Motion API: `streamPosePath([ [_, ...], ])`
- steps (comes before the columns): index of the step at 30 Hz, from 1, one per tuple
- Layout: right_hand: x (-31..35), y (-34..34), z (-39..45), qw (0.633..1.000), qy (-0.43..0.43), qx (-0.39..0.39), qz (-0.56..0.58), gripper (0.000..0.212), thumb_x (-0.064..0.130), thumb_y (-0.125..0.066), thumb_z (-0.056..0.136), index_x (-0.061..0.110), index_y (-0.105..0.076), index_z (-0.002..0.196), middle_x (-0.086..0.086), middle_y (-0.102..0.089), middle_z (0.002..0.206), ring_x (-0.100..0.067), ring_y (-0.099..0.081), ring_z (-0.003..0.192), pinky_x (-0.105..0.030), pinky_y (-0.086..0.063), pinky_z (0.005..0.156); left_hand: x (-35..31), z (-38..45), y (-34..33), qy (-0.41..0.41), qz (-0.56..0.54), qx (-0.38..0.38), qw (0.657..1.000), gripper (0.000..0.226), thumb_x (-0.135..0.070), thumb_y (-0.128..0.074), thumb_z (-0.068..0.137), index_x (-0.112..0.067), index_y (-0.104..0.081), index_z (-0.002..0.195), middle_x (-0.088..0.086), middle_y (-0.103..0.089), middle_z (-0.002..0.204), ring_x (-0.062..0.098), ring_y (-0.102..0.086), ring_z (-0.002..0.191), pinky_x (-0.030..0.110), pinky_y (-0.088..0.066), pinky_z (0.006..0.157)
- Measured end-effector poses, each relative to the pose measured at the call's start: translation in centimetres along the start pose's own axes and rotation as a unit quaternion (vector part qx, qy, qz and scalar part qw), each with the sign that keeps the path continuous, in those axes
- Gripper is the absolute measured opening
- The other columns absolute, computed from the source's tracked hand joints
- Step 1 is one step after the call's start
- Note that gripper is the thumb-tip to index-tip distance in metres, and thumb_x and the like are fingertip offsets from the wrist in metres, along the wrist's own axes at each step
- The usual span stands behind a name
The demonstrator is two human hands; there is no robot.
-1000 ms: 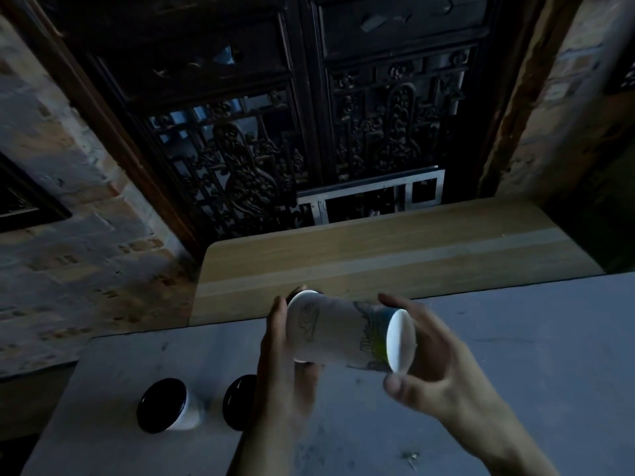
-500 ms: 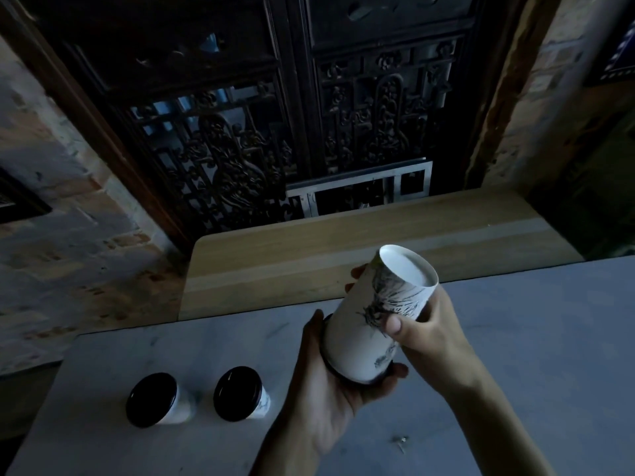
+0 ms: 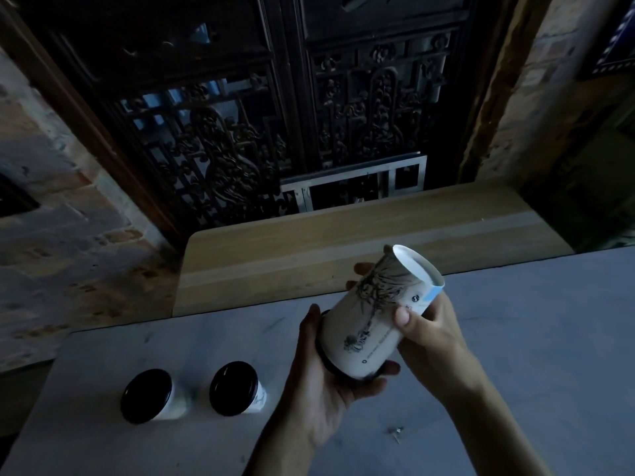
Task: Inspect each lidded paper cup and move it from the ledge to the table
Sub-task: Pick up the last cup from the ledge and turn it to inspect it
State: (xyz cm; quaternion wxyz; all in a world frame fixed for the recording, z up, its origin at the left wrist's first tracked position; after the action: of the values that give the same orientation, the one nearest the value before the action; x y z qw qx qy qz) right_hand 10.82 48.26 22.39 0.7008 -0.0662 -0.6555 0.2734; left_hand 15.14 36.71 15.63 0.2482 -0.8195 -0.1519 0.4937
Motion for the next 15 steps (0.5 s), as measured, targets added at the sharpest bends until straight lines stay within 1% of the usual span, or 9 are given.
streamPosePath([
  [2,0.1,0.0,0.0,1.0,-0.01,-0.009,-0.014,0.058,0.049,-0.088,0.077,0.012,-0.07,0.118,-0.013,-0.074,0.107,-0.029,-0.073,0.1,-0.041,-0.062,0.083,0.1,0.0,0.1,0.003,0.003,0.006,1.0,0.075,-0.07,-0.045,0.088,-0.008,-0.077,0.117,0.026,-0.077,0.102,0.039,-0.076,0.077,0.034,-0.062,0.053],
  [4,-0.1,0.1,0.0,0.999,-0.01,-0.036,-0.021,0.073,0.051,-0.091,0.074,0.001,-0.062,0.119,-0.021,-0.071,0.1,-0.029,-0.073,0.09,-0.035,-0.062,0.07,0.0,0.0,0.0,-0.005,0.019,0.006,1.0,0.074,-0.071,-0.045,0.089,-0.011,-0.077,0.119,0.025,-0.077,0.111,0.036,-0.077,0.089,0.038,-0.064,0.062],
  [5,-0.3,0.5,0.0,0.998,-0.006,-0.059,-0.022,0.082,0.052,-0.092,0.071,-0.003,-0.058,0.122,-0.028,-0.068,0.099,-0.034,-0.072,0.089,-0.04,-0.062,0.069,0.0,-0.1,-0.1,-0.012,0.022,-0.001,1.0,0.072,-0.071,-0.049,0.088,-0.013,-0.076,0.122,0.024,-0.076,0.117,0.034,-0.076,0.095,0.04,-0.064,0.067],
  [7,-0.7,1.6,-0.1,0.994,0.01,-0.101,-0.027,0.095,0.054,-0.093,0.069,-0.007,-0.051,0.129,-0.039,-0.063,0.109,-0.053,-0.068,0.101,-0.063,-0.06,0.084,-0.3,-0.2,0.0,-0.027,0.014,-0.023,0.999,0.068,-0.066,-0.056,0.087,-0.016,-0.071,0.13,0.023,-0.072,0.128,0.034,-0.072,0.107,0.043,-0.063,0.076],
  [8,-0.8,1.8,-0.1,0.993,0.019,-0.113,-0.037,0.097,0.054,-0.092,0.07,-0.008,-0.049,0.131,-0.04,-0.062,0.113,-0.058,-0.064,0.107,-0.07,-0.056,0.09,-0.3,-0.2,0.1,-0.034,0.011,-0.031,0.999,0.067,-0.064,-0.055,0.088,-0.017,-0.068,0.134,0.022,-0.07,0.132,0.034,-0.07,0.112,0.044,-0.063,0.078],
  [9,-0.9,1.9,-0.2,0.991,0.026,-0.12,-0.047,0.098,0.055,-0.091,0.071,-0.008,-0.048,0.132,-0.039,-0.062,0.114,-0.059,-0.063,0.109,-0.07,-0.056,0.09,-0.3,-0.2,0.2,-0.038,0.009,-0.035,0.999,0.066,-0.063,-0.053,0.09,-0.018,-0.066,0.136,0.023,-0.069,0.133,0.036,-0.069,0.114,0.045,-0.062,0.078],
  [12,-0.7,1.7,-0.3,0.99,0.02,-0.126,-0.064,0.102,0.06,-0.091,0.068,-0.008,-0.048,0.131,-0.031,-0.065,0.11,-0.053,-0.066,0.1,-0.048,-0.06,0.075,-0.2,-0.3,0.2,-0.029,0.007,-0.037,0.999,0.067,-0.068,-0.053,0.087,-0.019,-0.071,0.129,0.026,-0.073,0.122,0.037,-0.073,0.1,0.041,-0.063,0.07],
  [13,-0.6,1.6,-0.2,0.992,0.014,-0.113,-0.053,0.101,0.059,-0.091,0.068,-0.007,-0.049,0.132,-0.031,-0.066,0.11,-0.052,-0.066,0.101,-0.047,-0.059,0.078,-0.1,-0.3,0.2,-0.023,0.006,-0.032,0.999,0.07,-0.07,-0.054,0.084,-0.018,-0.073,0.126,0.026,-0.075,0.117,0.036,-0.075,0.093,0.038,-0.063,0.066],
  [15,-0.3,1.0,0.0,0.997,0.009,-0.066,-0.024,0.085,0.053,-0.09,0.073,0.0,-0.056,0.13,-0.025,-0.07,0.112,-0.044,-0.07,0.104,-0.049,-0.059,0.085,0.1,-0.3,0.0,-0.009,0.002,-0.009,1.0,0.073,-0.075,-0.052,0.083,-0.016,-0.076,0.12,0.025,-0.077,0.111,0.036,-0.077,0.084,0.034,-0.063,0.058],
])
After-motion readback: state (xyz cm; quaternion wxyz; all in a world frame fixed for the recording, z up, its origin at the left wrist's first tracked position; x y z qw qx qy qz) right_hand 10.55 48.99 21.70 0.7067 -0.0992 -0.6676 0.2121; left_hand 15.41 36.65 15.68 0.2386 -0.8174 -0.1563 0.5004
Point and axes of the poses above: each hand's wrist, its own z-axis towards the middle knuckle, its own y-axis out of the back of the hand, x = y × z, the point moved 8 cm from there along z, towards the middle knuckle
